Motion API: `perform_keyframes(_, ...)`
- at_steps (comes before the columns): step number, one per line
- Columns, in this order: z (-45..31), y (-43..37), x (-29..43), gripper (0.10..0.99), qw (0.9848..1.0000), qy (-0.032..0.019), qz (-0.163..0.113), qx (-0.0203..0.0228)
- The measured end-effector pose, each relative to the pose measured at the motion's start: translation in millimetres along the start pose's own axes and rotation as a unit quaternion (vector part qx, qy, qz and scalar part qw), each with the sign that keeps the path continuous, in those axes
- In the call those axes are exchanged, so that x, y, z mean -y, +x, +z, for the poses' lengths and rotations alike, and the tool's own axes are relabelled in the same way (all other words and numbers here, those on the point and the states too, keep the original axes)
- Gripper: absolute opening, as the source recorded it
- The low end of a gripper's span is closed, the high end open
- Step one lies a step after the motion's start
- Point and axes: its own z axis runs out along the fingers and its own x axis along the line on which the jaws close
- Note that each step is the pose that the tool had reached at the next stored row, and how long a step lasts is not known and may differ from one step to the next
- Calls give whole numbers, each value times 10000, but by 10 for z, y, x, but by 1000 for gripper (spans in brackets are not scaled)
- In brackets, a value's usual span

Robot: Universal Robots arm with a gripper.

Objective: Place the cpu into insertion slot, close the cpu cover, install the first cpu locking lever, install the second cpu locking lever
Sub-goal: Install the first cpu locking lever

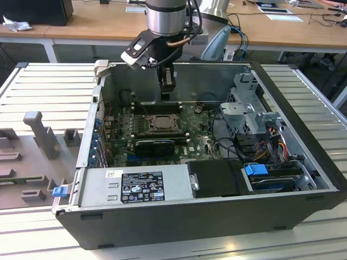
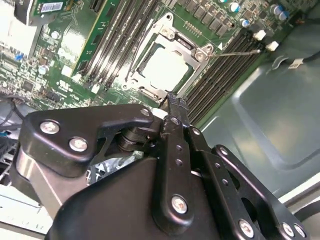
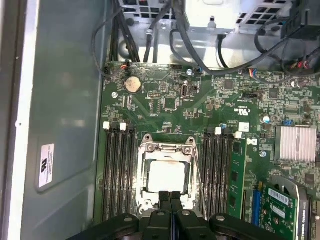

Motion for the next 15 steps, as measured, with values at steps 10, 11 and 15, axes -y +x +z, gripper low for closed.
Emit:
perform_keyframes(10, 0, 0, 0, 106, 9957, 21, -927, -13)
perform_keyframes(11, 0, 0, 0, 106, 9954, 22, -953, -14)
perform_keyframes(15, 0, 0, 0, 106, 9935, 25, -1140, -21)
